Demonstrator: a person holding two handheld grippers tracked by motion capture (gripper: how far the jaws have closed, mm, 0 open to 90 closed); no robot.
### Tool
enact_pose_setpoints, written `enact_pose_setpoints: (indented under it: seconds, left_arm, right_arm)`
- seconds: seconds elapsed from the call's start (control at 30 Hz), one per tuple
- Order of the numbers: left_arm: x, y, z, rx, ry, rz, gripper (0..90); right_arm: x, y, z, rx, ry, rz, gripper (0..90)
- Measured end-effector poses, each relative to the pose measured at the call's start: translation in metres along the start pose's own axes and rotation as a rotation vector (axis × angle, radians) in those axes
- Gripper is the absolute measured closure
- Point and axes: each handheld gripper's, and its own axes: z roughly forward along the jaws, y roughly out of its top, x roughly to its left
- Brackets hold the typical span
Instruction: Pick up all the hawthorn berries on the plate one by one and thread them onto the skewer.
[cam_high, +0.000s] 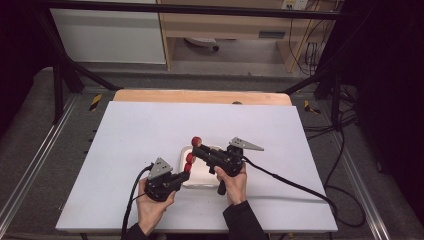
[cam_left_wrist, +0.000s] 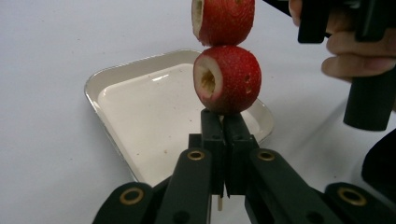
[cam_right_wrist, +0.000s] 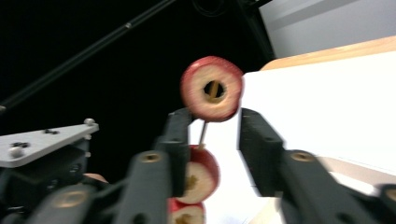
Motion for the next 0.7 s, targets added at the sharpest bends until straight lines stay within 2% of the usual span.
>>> enact_pose_setpoints:
  seconds: [0.07,0.13,0.23,0.33,0.4,0.53,0.57,0.7]
  left_arm:
    - [0.0,-0.001,0.0,0.01,0.003,0.007,88.7]
    - [0.0,-0.002,0.001,0.016,0.001,0.008,88.7]
    - [-0.001,-0.003,0.003,0.024,-0.003,0.02,88.7]
    - [-0.004,-0.004,0.006,0.044,-0.003,0.048,88.7]
    - [-0.006,-0.005,0.007,0.05,0.0,0.064,88.8]
    - [-0.005,-0.005,0.005,0.051,0.01,0.045,88.8]
    - [-0.004,-0.006,0.005,0.051,0.007,0.037,88.8]
    - [0.0,-0.008,0.004,0.047,-0.019,0.015,88.9]
  right_arm:
    - [0.001,0.004,-0.002,-0.005,-0.021,-0.026,52.6]
    - [0.003,0.008,-0.005,-0.019,-0.028,-0.045,49.7]
    - [0.003,0.014,-0.008,-0.036,-0.031,-0.049,47.0]
    - [0.001,0.018,-0.007,-0.037,-0.034,-0.036,50.5]
    - [0.0,0.018,-0.006,-0.023,-0.023,-0.022,61.3]
    - [-0.001,0.017,-0.006,-0.012,-0.024,-0.001,62.4]
    - [0.0,0.016,-0.006,-0.017,-0.035,0.009,62.5]
    - [0.001,0.012,-0.005,-0.02,-0.026,0.024,62.6]
